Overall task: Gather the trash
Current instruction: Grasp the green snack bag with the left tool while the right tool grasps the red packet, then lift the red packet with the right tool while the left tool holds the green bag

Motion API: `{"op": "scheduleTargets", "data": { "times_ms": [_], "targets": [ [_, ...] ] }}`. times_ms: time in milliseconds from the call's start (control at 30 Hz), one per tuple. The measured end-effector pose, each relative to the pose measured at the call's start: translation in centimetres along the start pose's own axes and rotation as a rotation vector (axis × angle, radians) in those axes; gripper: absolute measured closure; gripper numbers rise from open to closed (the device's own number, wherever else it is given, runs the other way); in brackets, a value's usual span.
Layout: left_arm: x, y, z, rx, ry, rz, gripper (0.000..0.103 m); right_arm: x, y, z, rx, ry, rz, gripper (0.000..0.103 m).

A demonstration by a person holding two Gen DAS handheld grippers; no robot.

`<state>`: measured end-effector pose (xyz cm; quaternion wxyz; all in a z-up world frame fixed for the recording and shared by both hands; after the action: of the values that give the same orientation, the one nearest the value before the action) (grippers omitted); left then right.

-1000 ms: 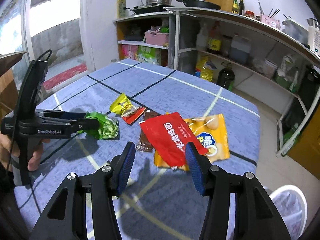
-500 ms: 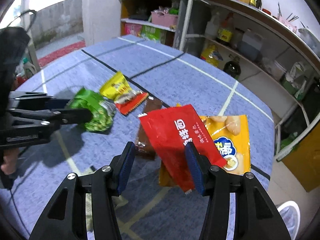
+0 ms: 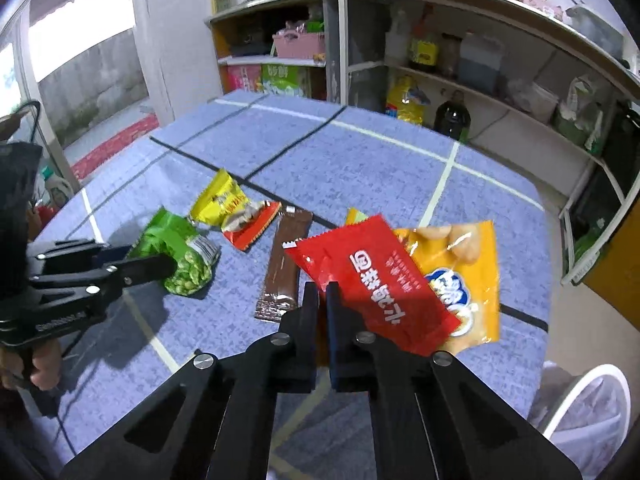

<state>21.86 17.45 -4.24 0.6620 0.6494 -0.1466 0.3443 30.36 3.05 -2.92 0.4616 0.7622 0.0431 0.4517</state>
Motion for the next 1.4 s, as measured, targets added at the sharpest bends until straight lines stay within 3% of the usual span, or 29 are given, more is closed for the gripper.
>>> {"op": "scheduleTargets", "data": {
  "times_ms": [533, 767, 833, 900, 1100, 1233, 1333, 1400],
  "targets": [
    [0.2, 3.8, 0.4, -0.067, -0.002, 0.089, 0.079, -0.2, 6.1, -0.4, 0.026, -0.029, 0.122, 0.102],
    [0.4, 4.4, 1.3, -0.09, -0.013, 0.105, 0.079, -1.4, 5.4, -0.2, 0.035, 0.01, 0.077, 0.101],
    [0.4, 4.3, 1.3, -0.091, -0.013, 0.1, 0.079, -2.0, 4.3, 0.6, 0.038, -0.003, 0.047, 0.081],
    [0.3, 4.2, 1.3, -0.093, -0.014, 0.096, 0.079, -2.5, 3.3, 1.3, 0.043, -0.007, 0.022, 0.027],
    [0.4, 4.0, 1.2, -0.094, -0.015, 0.09, 0.079, -3.4, 0.7, 1.6, 0.077, 0.044, -0.067, 0.025],
    [0.3, 4.0, 1.2, -0.094, -0.014, 0.09, 0.079, -4.0, -0.9, 0.7, 0.046, 0.113, -0.129, 0.025],
    [0.3, 4.0, 1.2, -0.097, -0.013, 0.086, 0.079, -3.9, -0.9, 1.0, 0.044, 0.085, -0.146, 0.025],
    [0.2, 3.9, 1.3, -0.099, -0.014, 0.083, 0.079, -3.8, -1.0, 1.1, 0.02, 0.07, -0.158, 0.033]
  ]
}}
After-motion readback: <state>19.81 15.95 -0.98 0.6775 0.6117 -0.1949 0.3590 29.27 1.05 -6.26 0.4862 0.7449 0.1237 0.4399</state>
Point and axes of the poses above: each gripper's, at about its wrist camera, not at the fingertips, and y roughly against the way its jaws point, z to its right, x to its top, the point moved 1 cm from there along -y, roughly the way its jaws point, and after that the axes turned 10 degrees about x, right-handed, at the moved point
